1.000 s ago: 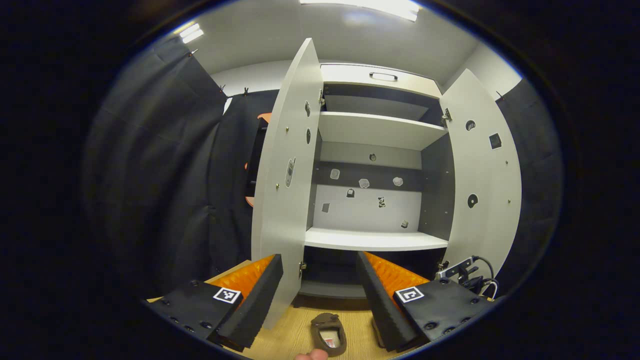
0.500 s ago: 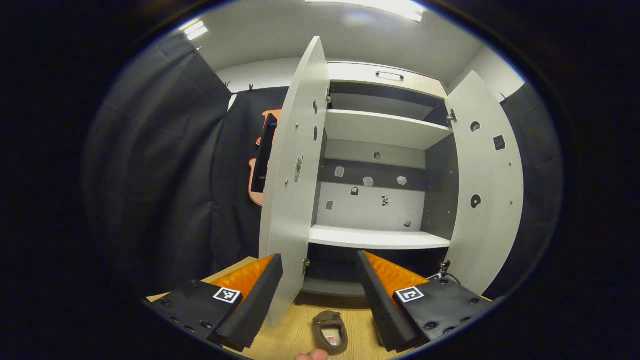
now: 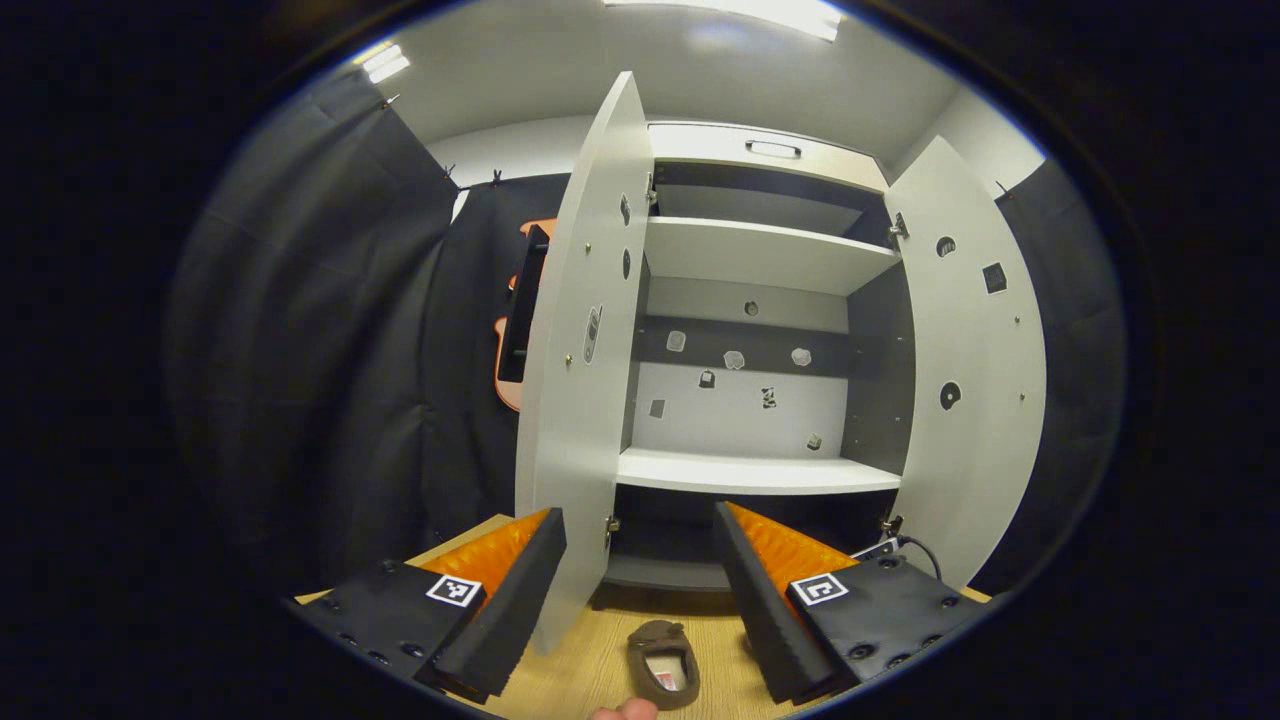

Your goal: Grab one shoe with the right hand and put it into the shoe cabinet, grab the other shoe with the left hand and put it into the shoe cabinet; then close the right door with the right hand and the left door with the left hand.

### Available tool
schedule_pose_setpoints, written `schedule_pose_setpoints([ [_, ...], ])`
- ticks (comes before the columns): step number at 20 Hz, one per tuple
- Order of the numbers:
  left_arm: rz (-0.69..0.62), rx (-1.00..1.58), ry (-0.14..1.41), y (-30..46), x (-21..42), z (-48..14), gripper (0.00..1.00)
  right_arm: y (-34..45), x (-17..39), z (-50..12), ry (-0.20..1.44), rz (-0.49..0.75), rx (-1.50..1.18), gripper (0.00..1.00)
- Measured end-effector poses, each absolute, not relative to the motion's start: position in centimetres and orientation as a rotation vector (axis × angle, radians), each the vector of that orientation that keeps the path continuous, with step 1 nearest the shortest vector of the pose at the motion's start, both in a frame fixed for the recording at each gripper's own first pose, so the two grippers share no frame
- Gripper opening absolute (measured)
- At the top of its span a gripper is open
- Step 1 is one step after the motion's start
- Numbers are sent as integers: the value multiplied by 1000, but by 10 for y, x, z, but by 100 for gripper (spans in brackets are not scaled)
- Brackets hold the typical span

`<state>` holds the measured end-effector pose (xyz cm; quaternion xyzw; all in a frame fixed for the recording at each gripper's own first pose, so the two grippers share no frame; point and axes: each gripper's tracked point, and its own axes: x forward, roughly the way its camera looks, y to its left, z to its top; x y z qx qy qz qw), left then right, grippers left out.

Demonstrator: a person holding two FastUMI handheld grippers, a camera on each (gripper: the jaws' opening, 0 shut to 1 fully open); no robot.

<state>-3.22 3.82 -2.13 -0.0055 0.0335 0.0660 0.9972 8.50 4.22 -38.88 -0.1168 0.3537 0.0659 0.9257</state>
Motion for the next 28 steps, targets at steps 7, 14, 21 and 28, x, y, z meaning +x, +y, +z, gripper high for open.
schedule_pose_setpoints([
  [7, 79, -39, 67, 21, -21, -32, 96, 37, 68, -245, 519, 59, -157, 5],
  [14, 34, -38, 63, 11, -17, -32, 96, 47, 128, -83, 294, 57, -121, 5],
  [21, 56, -35, 66, 18, -25, -32, 96, 64, 282, -43, 303, 12, -66, 5],
  [28, 79, -38, 84, 26, -30, -34, 99, 51, 394, -103, 542, -62, -17, 5],
])
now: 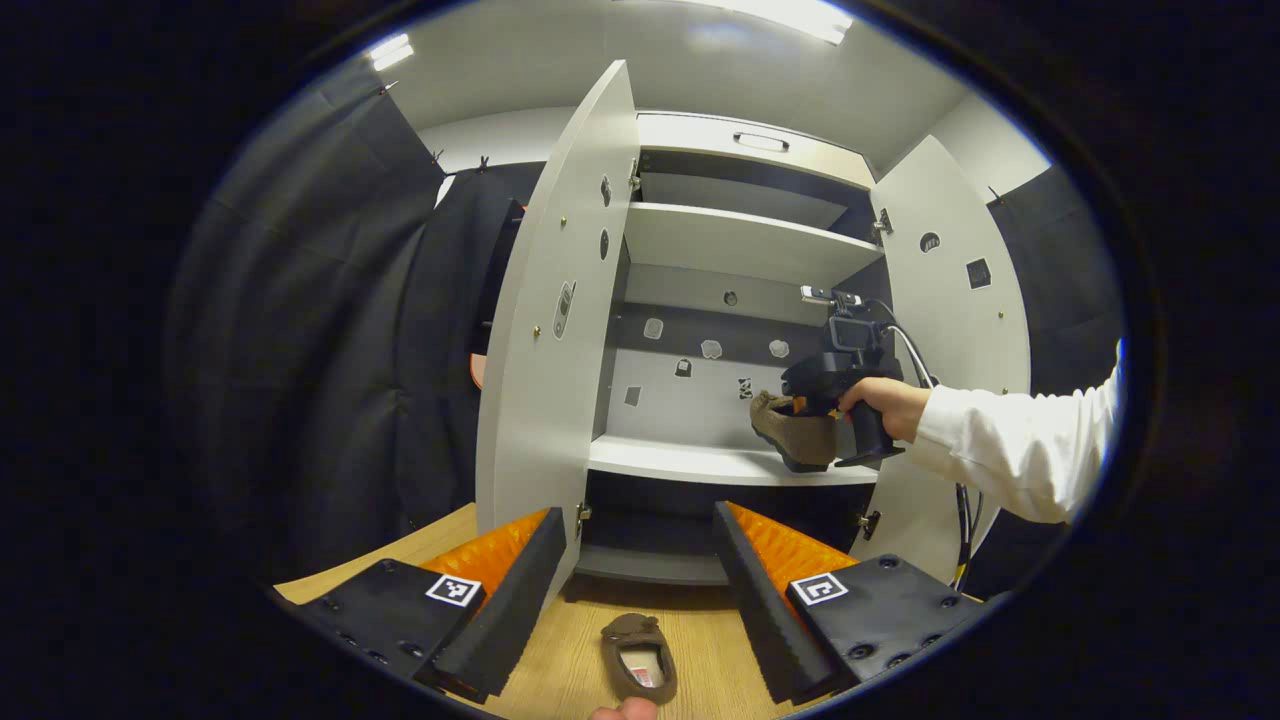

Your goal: Grab one shoe with the right hand and put it into the shoe cabinet, grab the other shoe with the left hand and put it into the shoe cabinet; then close the right door with the right hand and the left door with the left hand.

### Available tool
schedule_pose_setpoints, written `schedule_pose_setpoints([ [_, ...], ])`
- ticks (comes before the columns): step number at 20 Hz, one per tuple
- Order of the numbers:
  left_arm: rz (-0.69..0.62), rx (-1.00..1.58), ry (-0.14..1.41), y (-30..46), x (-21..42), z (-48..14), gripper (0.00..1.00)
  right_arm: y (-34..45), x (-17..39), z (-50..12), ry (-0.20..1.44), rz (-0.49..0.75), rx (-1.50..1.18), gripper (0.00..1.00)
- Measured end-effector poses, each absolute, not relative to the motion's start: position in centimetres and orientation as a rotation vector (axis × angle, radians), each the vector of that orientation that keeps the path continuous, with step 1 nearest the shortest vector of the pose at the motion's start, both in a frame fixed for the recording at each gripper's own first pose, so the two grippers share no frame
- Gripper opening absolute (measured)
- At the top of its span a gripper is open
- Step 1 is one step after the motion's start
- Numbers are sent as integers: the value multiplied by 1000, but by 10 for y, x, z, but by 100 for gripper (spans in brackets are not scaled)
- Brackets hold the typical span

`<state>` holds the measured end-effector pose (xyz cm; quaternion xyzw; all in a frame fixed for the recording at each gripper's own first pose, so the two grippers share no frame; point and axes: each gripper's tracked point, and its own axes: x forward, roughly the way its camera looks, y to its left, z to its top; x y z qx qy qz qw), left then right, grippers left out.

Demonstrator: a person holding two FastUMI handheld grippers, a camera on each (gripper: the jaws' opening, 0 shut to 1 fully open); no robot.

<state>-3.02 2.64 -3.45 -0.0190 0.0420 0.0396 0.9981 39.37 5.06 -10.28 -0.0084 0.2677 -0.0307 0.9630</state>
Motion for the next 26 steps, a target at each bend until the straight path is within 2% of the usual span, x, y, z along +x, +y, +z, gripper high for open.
schedule_pose_setpoints([
  [2, 89, -32, 83, 30, -32, -34, 96, 43, 401, -126, 606, -81, -10, 6],
  [4, 92, -28, 97, 32, -34, -37, 99, 37, 404, -139, 641, -89, -10, 7],
  [5, 96, -26, 103, 33, -34, -38, 96, 37, 406, -140, 647, -88, 5, 10],
  [9, 100, -27, 112, 36, -33, -40, 99, 35, 399, -138, 673, -66, 32, 22],
  [10, 101, -27, 113, 37, -33, -40, 96, 32, 396, -137, 675, -62, 26, 21],
  [11, 100, -30, 115, 37, -33, -43, 96, 33, 393, -135, 678, -44, 31, 40],
  [12, 98, -34, 116, 37, -32, -43, 96, 38, 388, -128, 677, -15, 60, 43],
  [13, 97, -37, 116, 37, -31, -43, 96, 41, 383, -120, 678, 8, 96, 66],
  [15, 98, -44, 117, 37, -30, -45, 96, 40, 373, -105, 659, 23, 111, 82],
  [21, 91, -45, 103, 38, -24, -43, 96, 63, 322, -41, 504, 134, 53, 92],
  [25, 81, -50, 114, 38, -20, -48, 96, 68, 277, 9, 336, 157, 7, 92],
  [26, 74, -52, 122, 36, -20, -49, 99, 67, 261, 18, 295, 158, -8, 92],
])
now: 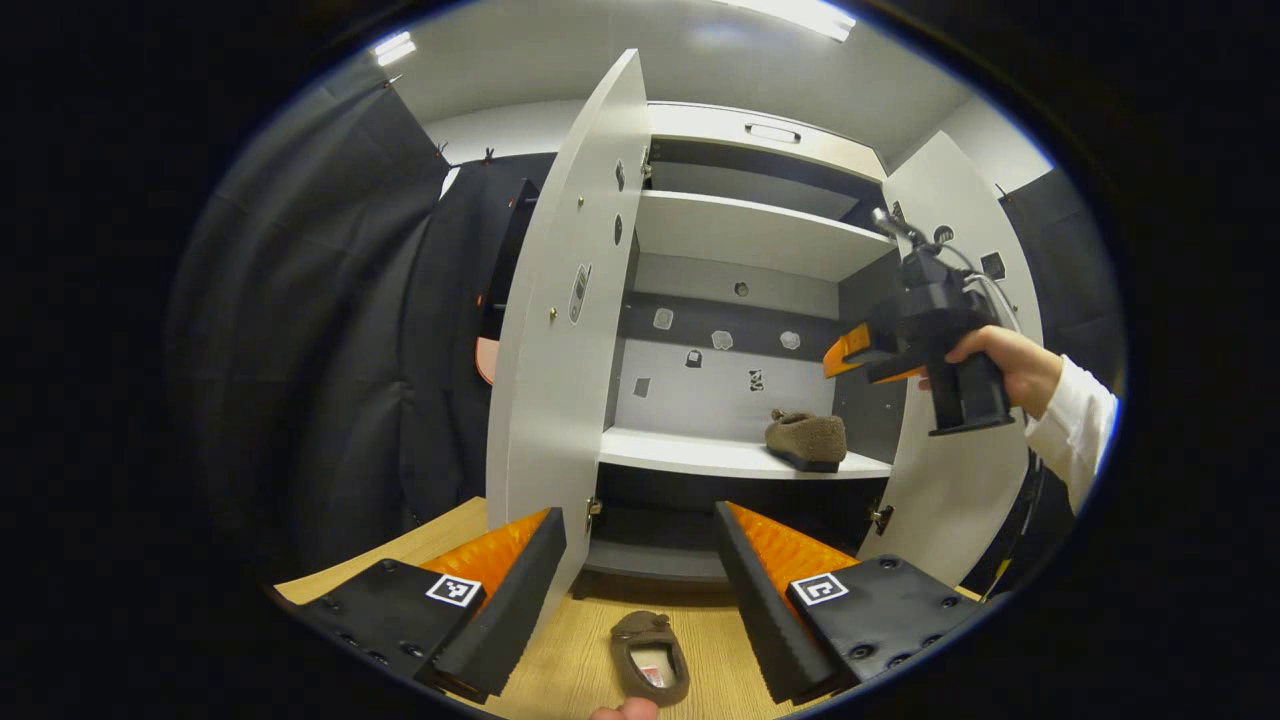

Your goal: Grab one shoe with the right hand and put it into the shoe cabinet, grab the other shoe with the left hand and put it into the shoe cabinet; then close the right door with the right hand and the left door with the left hand.

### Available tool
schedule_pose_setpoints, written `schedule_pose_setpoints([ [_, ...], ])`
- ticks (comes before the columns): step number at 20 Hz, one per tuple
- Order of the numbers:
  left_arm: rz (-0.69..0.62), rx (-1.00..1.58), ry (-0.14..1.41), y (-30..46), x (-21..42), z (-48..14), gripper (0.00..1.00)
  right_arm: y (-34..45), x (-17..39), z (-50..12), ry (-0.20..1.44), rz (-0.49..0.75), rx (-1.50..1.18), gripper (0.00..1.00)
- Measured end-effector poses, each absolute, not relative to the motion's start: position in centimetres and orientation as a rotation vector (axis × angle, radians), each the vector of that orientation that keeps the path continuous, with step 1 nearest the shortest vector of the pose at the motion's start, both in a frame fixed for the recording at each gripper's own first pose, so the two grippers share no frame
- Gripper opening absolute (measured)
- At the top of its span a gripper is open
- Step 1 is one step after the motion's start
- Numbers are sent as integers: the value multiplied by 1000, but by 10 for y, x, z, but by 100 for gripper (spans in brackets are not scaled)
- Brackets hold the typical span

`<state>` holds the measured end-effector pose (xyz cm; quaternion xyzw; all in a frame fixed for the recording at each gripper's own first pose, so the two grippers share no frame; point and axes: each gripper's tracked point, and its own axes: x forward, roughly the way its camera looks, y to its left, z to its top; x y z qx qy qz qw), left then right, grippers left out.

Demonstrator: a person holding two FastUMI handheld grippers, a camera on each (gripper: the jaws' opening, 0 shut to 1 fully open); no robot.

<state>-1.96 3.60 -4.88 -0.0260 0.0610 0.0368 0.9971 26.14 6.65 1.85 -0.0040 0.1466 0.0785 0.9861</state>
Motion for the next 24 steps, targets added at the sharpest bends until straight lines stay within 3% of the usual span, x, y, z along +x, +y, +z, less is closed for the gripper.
schedule_pose_setpoints([
  [4, 38, -50, 161, 27, -21, -63, 96, 56, 197, 35, 176, 144, -52, 92],
  [12, 2, -44, 381, 5, -29, -156, 97, 25, 93, -9, 75, 67, -70, 93],
  [24, 24, 0, 823, 49, 19, -360, 98, 7, 43, -46, 86, 94, -51, 93],
])
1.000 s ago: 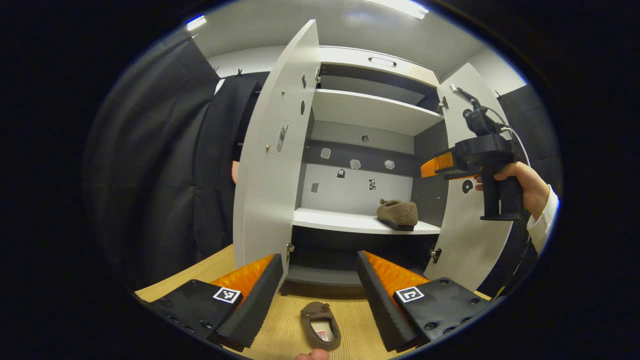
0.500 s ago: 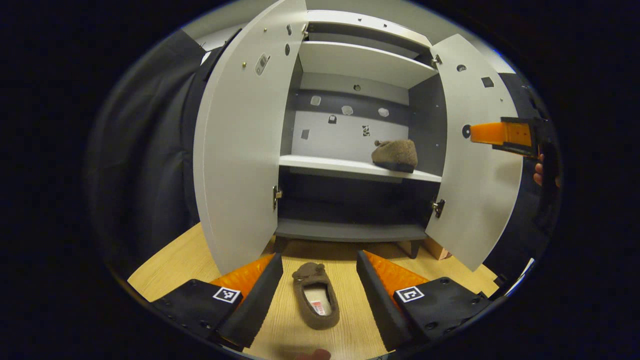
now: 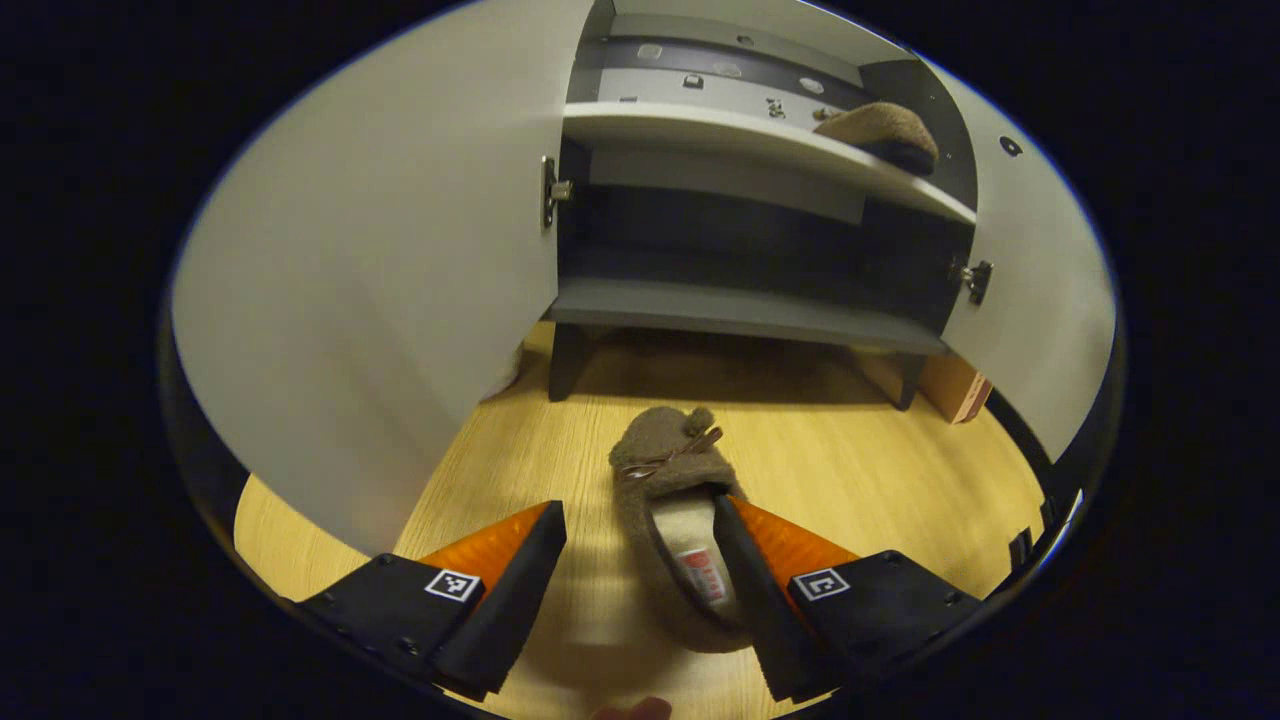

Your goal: Grab one shoe with the right hand and put it into the shoe cabinet, grab the other shoe with the left hand and put it into the shoe cabinet; then close the right door with the right hand and the left door with the left hand.

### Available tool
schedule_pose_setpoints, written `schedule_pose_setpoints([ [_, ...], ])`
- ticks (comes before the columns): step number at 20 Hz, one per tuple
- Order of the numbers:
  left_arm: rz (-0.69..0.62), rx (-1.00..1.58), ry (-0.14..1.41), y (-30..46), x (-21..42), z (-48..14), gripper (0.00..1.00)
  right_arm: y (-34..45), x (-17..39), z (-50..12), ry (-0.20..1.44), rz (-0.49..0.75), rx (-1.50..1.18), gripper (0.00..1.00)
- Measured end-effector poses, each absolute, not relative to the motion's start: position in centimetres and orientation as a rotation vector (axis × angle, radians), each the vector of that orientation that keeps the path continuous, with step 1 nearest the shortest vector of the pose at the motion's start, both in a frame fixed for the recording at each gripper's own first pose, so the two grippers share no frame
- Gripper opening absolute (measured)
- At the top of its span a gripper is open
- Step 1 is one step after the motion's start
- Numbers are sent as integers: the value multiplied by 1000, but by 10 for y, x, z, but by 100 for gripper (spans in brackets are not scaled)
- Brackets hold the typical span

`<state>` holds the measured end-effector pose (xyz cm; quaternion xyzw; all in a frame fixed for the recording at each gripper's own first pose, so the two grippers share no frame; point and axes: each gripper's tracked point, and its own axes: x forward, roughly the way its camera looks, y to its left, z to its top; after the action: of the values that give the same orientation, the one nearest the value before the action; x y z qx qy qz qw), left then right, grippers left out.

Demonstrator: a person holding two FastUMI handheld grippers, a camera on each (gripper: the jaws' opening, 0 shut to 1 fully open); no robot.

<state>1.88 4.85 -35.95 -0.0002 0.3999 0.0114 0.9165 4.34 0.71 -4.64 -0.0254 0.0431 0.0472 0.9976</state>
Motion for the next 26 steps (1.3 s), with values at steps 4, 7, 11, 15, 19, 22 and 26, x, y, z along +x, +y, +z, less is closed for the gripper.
schedule_pose_setpoints([
  [4, 22, 16, 875, 54, 32, -401, 97, 8, 34, -50, 102, 113, -77, 93],
  [7, 43, -6, 846, 58, 70, -408, 96, 5, 33, -53, 110, 108, -115, 93],
  [11, 83, -52, 837, 60, 76, -411, 80, 6, 33, -58, 122, 116, -139, 94],
  [15, 94, -40, 802, 52, 69, -387, 28, 8, 36, -62, 131, 130, -130, 94],
  [19, 71, -42, 716, 37, 56, -320, 28, 10, 36, -62, 120, 141, -127, 94],
  [22, 66, -60, 632, 24, 57, -246, 27, 11, 37, -61, 108, 147, -115, 94],
  [26, 17, -89, 493, -6, 80, -122, 26, 10, 39, -57, 91, 147, -104, 94],
])
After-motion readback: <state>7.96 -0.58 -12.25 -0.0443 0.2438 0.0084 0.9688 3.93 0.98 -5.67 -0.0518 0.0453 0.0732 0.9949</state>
